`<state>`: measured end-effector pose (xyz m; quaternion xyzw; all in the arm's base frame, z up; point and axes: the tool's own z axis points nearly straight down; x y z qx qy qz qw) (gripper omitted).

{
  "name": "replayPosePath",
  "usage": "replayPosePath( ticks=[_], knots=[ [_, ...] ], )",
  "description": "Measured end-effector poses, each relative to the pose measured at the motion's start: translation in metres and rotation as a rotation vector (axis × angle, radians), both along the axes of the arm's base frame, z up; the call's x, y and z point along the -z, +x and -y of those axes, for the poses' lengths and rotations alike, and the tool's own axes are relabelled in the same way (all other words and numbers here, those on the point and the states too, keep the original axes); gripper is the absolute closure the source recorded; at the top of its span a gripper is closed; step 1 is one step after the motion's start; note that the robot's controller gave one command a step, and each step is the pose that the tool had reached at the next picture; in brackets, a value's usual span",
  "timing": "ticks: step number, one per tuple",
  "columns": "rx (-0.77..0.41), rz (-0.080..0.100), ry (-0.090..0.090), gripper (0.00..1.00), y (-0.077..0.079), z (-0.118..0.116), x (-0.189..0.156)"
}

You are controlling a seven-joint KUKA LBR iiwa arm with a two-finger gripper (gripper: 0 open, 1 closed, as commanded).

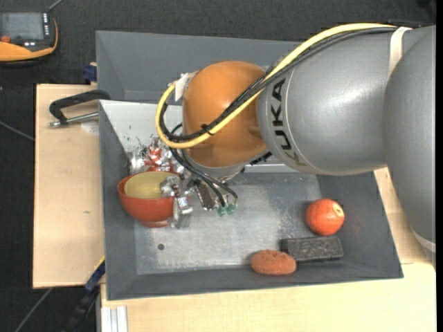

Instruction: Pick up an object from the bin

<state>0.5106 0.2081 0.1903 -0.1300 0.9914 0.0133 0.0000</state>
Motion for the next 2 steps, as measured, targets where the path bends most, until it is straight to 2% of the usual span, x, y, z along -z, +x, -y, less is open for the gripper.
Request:
replayPosePath(
  ticks=[1, 2],
  knots=[
    [-0.054, -0.006, -0.001, 1.00, 0.012, 0.004, 0.123],
    [-0.018, -0.003, -0.001, 1.00, 0.003, -0.018, 0.119]
  ],
)
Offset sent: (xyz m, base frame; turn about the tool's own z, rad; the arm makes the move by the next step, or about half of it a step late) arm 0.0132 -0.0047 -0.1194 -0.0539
